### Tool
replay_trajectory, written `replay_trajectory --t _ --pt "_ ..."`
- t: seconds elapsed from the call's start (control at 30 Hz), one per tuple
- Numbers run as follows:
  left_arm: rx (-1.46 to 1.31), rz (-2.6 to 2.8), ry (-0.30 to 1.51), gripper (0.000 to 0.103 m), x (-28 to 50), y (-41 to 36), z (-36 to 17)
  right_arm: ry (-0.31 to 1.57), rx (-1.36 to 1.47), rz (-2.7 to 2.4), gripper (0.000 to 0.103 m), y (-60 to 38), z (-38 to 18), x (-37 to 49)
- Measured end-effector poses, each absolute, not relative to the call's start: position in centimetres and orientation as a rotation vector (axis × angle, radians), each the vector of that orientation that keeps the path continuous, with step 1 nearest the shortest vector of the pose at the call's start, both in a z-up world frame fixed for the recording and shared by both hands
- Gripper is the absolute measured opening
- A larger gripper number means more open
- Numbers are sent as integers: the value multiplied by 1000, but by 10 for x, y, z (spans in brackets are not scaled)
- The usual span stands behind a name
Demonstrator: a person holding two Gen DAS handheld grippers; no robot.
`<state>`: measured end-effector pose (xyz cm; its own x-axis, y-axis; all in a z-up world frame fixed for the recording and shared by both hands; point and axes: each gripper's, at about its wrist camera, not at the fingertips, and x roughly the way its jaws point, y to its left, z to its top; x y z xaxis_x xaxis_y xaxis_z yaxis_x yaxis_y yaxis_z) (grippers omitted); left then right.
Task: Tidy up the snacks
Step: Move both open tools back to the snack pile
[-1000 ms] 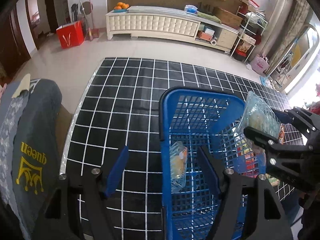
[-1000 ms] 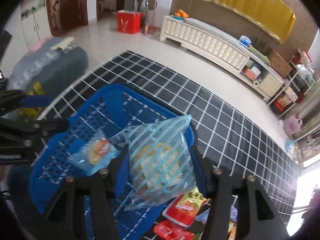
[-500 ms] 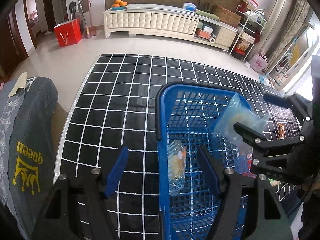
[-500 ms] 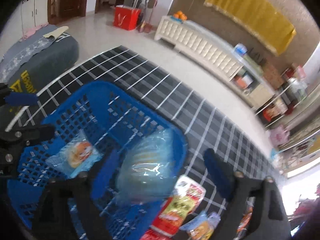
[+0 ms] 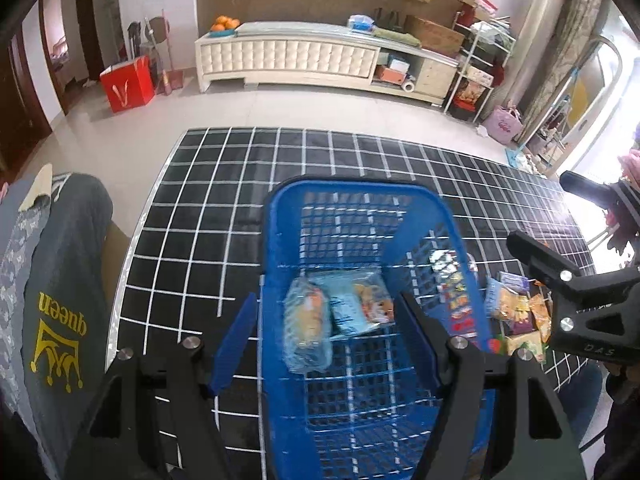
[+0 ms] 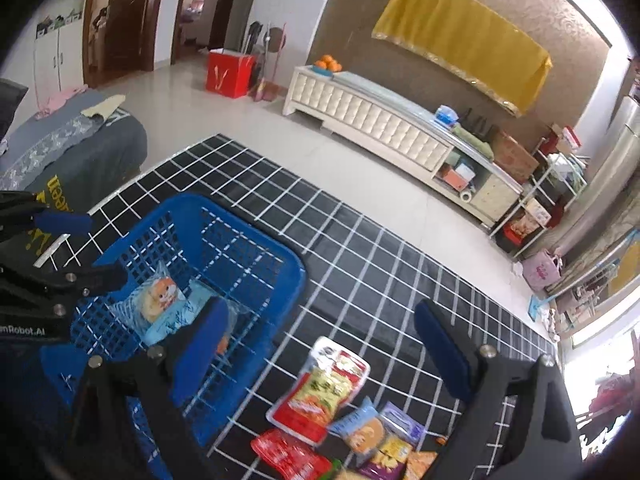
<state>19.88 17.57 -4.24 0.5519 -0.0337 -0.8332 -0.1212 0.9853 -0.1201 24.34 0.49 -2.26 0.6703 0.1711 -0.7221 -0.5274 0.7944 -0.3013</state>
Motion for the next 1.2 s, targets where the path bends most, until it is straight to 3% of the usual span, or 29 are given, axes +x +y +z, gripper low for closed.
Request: replay_trajectory --t 0.4,0.8,0.83,0.87,0.9,1.2 --pt "-30 -15 898 69 195 85 -7 723 -404 323 96 -95 7 222" --pt "87 -108 937 69 214 -21 -26 777 -309 217 96 -201 -8 217" --pt "90 -117 947 70 217 -29 -30 791 -290 212 96 -211 -12 218" --pt "84 -129 959 83 219 -35 -34 802 -280 209 96 -217 -15 218" --pt "73 -144 972 88 221 -43 -39 815 -271 205 96 -225 -21 220" --pt "78 -184 1096 88 248 -88 -84 916 -213 179 96 -272 -65 229"
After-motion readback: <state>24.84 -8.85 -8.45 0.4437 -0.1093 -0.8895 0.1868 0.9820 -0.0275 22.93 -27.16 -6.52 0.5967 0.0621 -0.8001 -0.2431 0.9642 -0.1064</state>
